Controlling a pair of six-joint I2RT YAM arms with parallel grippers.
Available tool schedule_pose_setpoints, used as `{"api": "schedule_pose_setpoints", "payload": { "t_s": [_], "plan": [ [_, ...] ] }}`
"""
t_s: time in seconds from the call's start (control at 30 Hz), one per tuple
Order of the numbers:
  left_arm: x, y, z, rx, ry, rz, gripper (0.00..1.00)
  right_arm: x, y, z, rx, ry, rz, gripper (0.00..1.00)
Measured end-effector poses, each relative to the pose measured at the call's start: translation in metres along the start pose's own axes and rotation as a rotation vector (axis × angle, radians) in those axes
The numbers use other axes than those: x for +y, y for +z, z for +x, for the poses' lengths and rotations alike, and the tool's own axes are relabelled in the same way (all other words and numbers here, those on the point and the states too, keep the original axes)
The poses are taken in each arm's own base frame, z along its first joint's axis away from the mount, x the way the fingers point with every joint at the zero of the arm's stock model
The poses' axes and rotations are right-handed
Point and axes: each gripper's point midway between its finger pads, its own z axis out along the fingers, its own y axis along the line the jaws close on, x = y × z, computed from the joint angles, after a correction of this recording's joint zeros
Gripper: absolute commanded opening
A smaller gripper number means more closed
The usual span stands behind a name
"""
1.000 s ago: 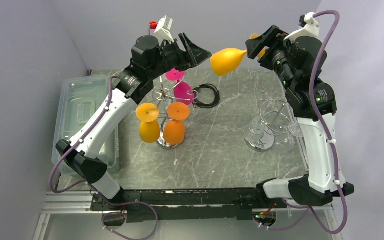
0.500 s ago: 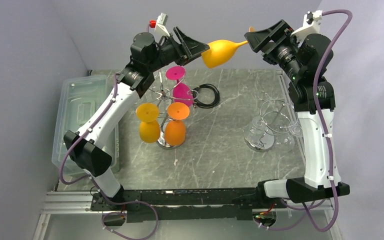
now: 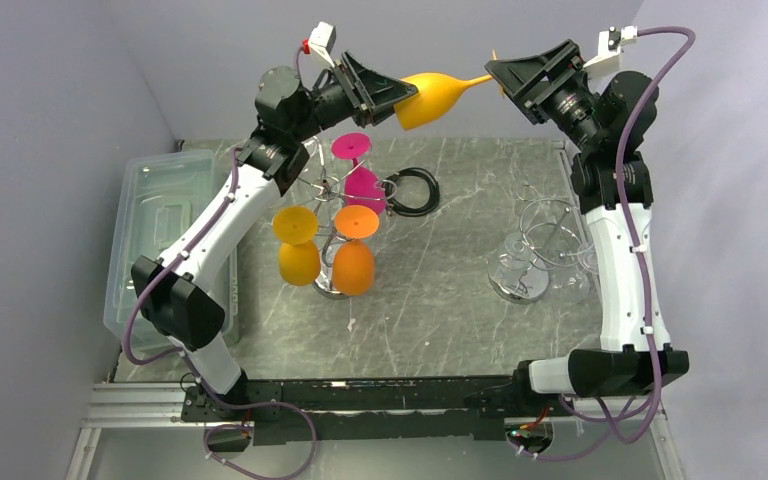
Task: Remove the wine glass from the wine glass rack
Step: Place the wine glass at the center of the board.
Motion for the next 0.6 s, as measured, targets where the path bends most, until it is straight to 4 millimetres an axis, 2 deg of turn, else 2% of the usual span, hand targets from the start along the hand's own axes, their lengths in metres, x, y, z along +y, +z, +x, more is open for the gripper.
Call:
{"api": "schedule_pose_setpoints", "payload": {
  "t_s": [0.1, 0.23, 0.27, 0.33, 0.37, 0.43, 0.53, 0.6],
  "plan": [
    [-0.004, 0.000, 0.001, 0.010, -0.018, 0.019, 0.29, 0.001, 0.003, 0.001, 0.009, 0.024, -0.038, 0.42],
    [-0.008, 0.000, 0.004, 0.027, -0.041, 0.038, 0.00, 0.003, 0.004, 0.002, 0.015, 0.039, -0.074, 0.45],
    [-0.012, 0.000, 0.004, 0.030, -0.040, 0.054, 0.00, 0.001, 0.004, 0.003, 0.019, 0.049, -0.073, 0.50],
    [-0.021, -0.001, 0.004, 0.032, -0.015, 0.080, 0.00, -0.004, 0.005, 0.006, 0.030, 0.068, -0.064, 0.65],
    [-0.023, -0.002, 0.006, 0.037, -0.021, 0.076, 0.00, -0.005, 0.005, 0.007, 0.036, 0.066, -0.065, 0.75],
    [-0.018, -0.001, 0.009, 0.046, -0.015, 0.057, 0.00, -0.004, 0.004, 0.008, 0.039, 0.053, -0.068, 0.88],
    [-0.005, 0.000, 0.017, 0.065, -0.004, -0.003, 0.00, -0.004, -0.001, 0.010, 0.041, 0.024, -0.059, 0.98],
    [0.002, 0.000, 0.022, 0.077, 0.012, -0.038, 0.00, -0.007, -0.005, 0.012, 0.039, 0.007, -0.036, 1.00]
  ]
}}
